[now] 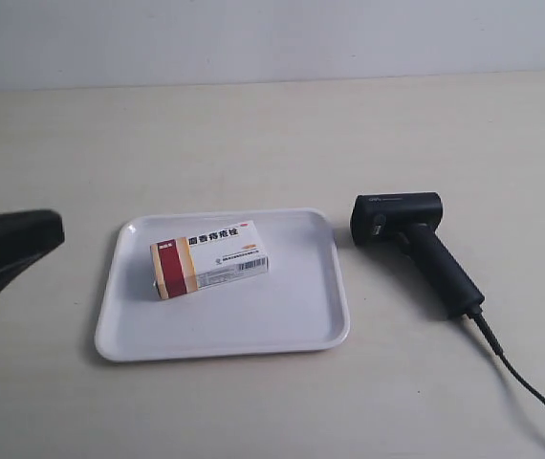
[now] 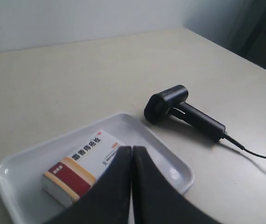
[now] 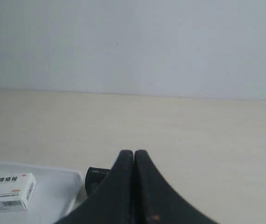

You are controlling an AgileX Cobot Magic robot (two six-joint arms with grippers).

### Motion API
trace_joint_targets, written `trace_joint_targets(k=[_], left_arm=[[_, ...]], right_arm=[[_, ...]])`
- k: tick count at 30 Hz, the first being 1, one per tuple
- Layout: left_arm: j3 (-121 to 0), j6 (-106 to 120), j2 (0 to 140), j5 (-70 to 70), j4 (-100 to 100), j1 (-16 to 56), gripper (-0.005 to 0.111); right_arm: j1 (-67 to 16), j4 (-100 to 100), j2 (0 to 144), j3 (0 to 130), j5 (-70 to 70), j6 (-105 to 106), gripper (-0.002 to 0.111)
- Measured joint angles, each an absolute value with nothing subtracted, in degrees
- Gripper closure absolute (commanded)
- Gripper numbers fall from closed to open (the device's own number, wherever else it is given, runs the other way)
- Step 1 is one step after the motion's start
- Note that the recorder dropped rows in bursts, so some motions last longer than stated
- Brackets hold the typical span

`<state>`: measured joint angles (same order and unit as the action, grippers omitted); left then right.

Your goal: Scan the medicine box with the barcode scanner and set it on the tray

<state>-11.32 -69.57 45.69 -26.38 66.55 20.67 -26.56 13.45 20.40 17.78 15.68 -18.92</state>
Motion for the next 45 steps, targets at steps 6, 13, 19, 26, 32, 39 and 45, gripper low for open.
trace_joint_targets(k=[6,13,19,26,32,39,45], left_arm=[[-2.74,-67.06,37.16,-26.62,62.93,20.67,0.104],[-0.88,-65.19,34.71,-26.62,62.81,20.67,0.104],[-0.28,-49.75,24.39,-22.21,51.35,16.77,0.104],[-0.23,-44.97,2.54,-15.08,47.08,6.21,0.104],[-0.23,-29.38,0.37,-5.62,29.03,5.33,0.104],[-0.14,2.23,0.37,9.55,-1.85,5.30,0.104],[-0.14,4.91,0.37,12.27,-3.15,5.30,0.104]], right_arm=[[-26.56,13.45,15.12,17.79,15.68,-19.28,0.108],[-26.56,13.45,14.02,17.79,15.68,-19.28,0.108],[-26.56,13.45,13.93,17.79,15.68,-19.28,0.108],[-26.56,13.45,13.79,17.79,15.68,-19.28,0.108],[-26.56,13.45,13.79,17.79,15.68,-19.28,0.108],[-26.56,13.45,13.79,17.79,15.68,-19.28,0.108],[-26.56,13.45,13.79,17.79,15.68,-19.28,0.108]])
